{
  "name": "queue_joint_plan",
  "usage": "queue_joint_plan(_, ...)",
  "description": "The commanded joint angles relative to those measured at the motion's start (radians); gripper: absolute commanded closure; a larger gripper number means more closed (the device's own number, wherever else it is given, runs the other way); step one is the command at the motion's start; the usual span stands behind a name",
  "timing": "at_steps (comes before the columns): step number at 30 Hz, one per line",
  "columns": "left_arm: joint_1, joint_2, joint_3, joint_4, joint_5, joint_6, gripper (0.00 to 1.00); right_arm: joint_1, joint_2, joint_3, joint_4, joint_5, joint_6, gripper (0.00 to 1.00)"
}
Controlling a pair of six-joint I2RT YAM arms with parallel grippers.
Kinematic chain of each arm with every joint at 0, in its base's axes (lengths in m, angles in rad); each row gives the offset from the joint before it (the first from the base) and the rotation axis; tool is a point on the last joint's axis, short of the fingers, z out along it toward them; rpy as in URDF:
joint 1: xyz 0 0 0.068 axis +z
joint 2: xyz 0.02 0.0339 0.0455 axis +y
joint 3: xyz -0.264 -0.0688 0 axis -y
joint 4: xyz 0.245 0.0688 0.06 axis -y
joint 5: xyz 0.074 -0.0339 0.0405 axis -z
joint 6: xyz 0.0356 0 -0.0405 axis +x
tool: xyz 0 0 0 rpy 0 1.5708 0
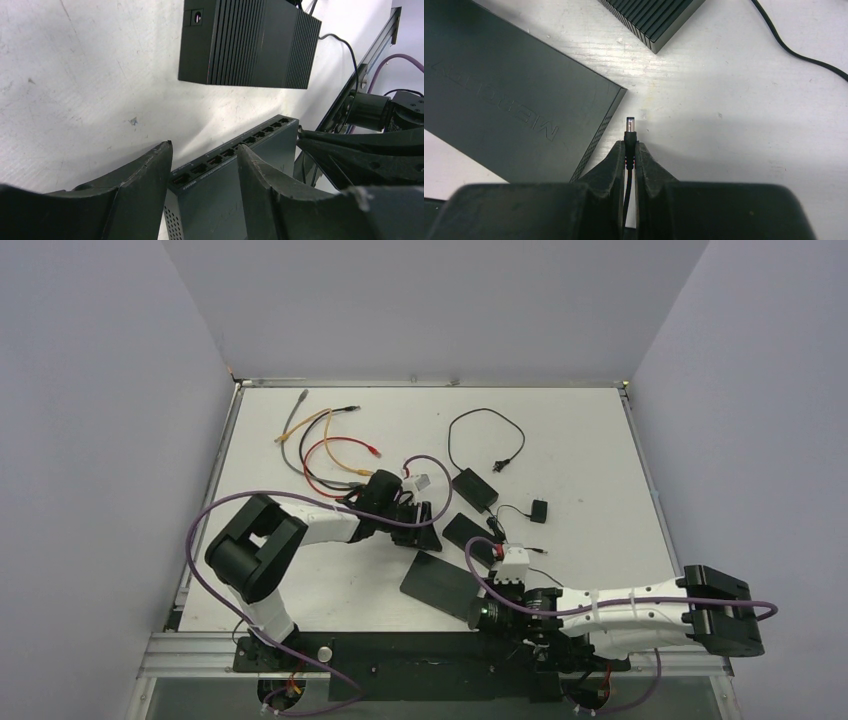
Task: Insert the plug into the switch port
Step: Adjust the switch port at the center of the board.
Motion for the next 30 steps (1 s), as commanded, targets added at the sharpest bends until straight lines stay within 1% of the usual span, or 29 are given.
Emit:
queue_joint_plan(1,-0.002,-0.047,-0.027,0.021,-0.004,0.025,0.52,-0.029,0.041,0.024,0.084,0.010,-0.052,1.00)
queue_joint_plan(11,-0.002,-0.126,-0.134,0.041,-0.016,0.012,0.52,-0.091,0.176,0.111,0.154,0.000,-0.159,1.00)
queue_joint_plan(18,-0.003,-0.217,-0.238,0.046,-0.047,-0.020,0.52,-0.153,0.244,0.163,0.241,-0.052,-0.268,1.00)
queue_joint_plan(23,-0.003,-0.353,-0.332,0.057,-0.075,-0.095,0.52,-0.199,0.309,0.213,0.336,-0.120,-0.379,1.00)
queue_joint_plan(27,-0.003,-0.485,-0.383,-0.023,-0.114,-0.114,0.52,-0.232,0.377,0.271,0.428,-0.208,-0.470,1.00)
queue_joint_plan(30,0.000,-0.602,-0.415,-0.079,-0.150,-0.131,0.52,-0.246,0.444,0.358,0.434,-0.231,-0.530,1.00)
